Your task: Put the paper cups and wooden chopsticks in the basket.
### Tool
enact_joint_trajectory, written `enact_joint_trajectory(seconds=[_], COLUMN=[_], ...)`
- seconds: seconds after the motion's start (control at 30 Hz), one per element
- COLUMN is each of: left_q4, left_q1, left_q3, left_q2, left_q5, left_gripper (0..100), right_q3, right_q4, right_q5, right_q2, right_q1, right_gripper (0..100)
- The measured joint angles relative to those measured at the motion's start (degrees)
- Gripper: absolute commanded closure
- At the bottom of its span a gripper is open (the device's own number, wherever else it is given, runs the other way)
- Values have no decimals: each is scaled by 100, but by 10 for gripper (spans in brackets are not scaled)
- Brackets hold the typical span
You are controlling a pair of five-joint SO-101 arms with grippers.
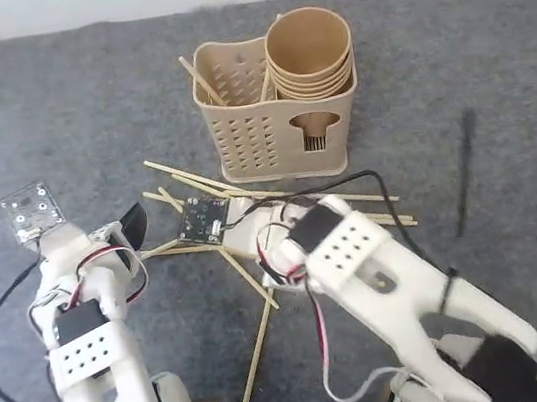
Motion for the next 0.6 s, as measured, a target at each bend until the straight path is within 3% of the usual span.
enact_joint_trajectory(seconds=[0.23,0.6], left_q4=[0,0], left_q1=[0,0], left_q3=[0,0], left_q2=[0,0], left_q5=[0,0], left_gripper=[663,663], right_q3=[9,9], right_q4=[-316,-2620], right_q5=[-44,-1697], right_q2=[-1538,-2892], right_q1=[149,738], right_gripper=[991,991])
